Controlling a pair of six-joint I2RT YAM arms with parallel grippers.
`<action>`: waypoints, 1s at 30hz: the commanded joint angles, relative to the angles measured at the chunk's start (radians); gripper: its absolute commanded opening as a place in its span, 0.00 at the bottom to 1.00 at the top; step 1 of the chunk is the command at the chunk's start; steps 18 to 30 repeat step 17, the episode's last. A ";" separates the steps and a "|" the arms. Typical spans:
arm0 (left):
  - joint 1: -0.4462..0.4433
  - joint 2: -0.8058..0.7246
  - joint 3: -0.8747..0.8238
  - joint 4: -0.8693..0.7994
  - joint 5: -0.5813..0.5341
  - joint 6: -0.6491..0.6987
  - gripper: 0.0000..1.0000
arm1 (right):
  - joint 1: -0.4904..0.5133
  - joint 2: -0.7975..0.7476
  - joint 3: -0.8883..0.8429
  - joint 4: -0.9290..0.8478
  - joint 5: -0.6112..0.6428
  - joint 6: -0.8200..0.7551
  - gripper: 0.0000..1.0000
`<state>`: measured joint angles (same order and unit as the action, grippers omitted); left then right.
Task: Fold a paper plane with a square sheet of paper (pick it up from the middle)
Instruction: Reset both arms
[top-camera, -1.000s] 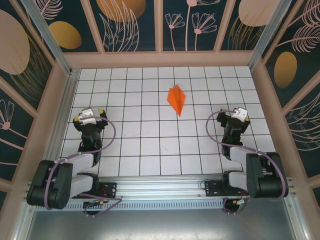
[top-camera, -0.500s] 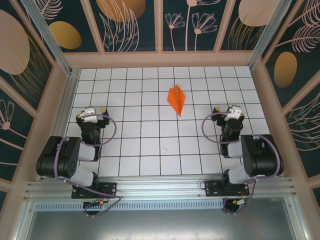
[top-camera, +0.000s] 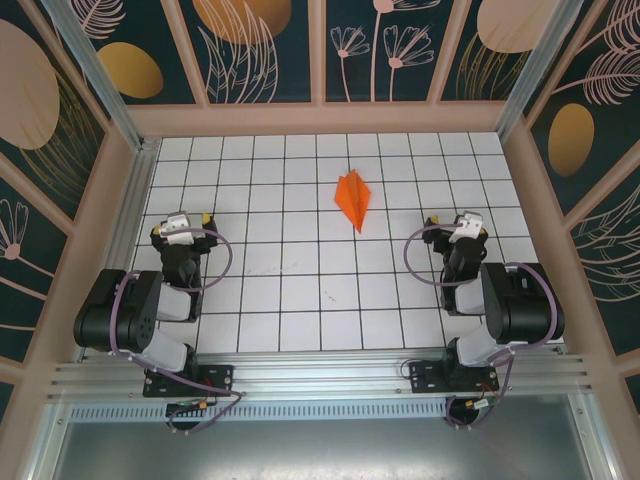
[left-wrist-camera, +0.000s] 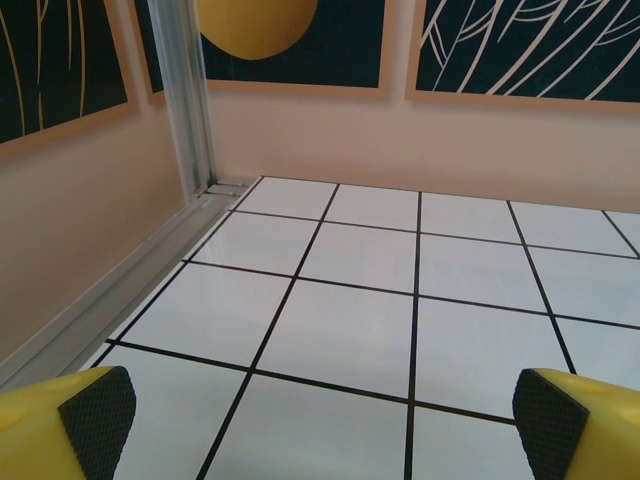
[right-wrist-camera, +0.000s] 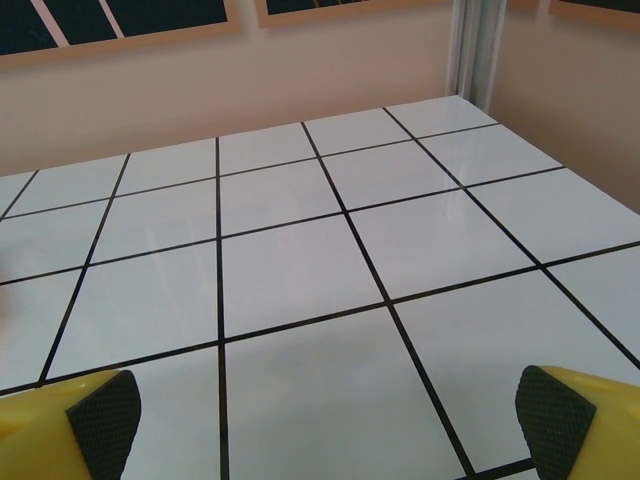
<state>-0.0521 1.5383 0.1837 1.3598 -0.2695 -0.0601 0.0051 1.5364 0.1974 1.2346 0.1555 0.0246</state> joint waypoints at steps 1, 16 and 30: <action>0.006 0.005 0.004 0.059 -0.006 -0.014 0.98 | -0.007 0.005 0.014 0.054 -0.017 0.011 0.99; 0.006 0.008 0.015 0.038 -0.003 -0.015 0.98 | -0.007 0.005 0.015 0.054 -0.017 0.011 0.99; 0.006 0.008 0.016 0.036 -0.003 -0.015 0.98 | -0.007 0.004 0.015 0.053 -0.017 0.011 0.99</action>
